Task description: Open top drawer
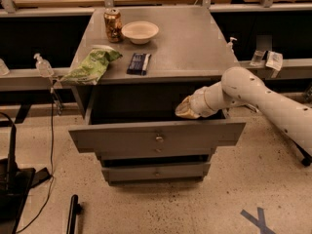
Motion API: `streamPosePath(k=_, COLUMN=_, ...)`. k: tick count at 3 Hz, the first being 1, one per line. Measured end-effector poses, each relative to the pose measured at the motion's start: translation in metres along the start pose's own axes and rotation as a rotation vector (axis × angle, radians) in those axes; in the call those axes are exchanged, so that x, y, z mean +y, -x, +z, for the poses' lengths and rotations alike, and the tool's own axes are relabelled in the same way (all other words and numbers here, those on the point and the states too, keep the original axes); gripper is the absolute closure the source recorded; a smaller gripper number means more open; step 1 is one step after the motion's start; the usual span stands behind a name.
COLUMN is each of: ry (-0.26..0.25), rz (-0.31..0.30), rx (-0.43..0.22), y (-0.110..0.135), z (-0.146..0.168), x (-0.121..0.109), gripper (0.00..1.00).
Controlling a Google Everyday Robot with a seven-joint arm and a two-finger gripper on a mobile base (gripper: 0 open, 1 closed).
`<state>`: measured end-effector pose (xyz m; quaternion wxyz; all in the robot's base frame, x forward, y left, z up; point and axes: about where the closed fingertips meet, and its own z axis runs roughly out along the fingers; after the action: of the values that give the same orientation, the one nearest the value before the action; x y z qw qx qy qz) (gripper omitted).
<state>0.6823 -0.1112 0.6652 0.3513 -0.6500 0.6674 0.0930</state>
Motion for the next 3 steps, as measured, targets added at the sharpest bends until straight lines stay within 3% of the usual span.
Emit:
streamPosePath(k=1, ry=0.034, rz=-0.013, rx=0.027, y=-0.001, z=0.02, x=0.008, gripper=1.0)
streamPosePath(k=2, ry=0.083, rz=-0.048, rx=0.001, y=0.001, z=0.014, x=0.026, gripper=1.0)
streamPosePath(k=3, ry=0.103, rz=-0.095, rx=-0.026, y=-0.008, z=-0.017, x=0.046, gripper=1.0)
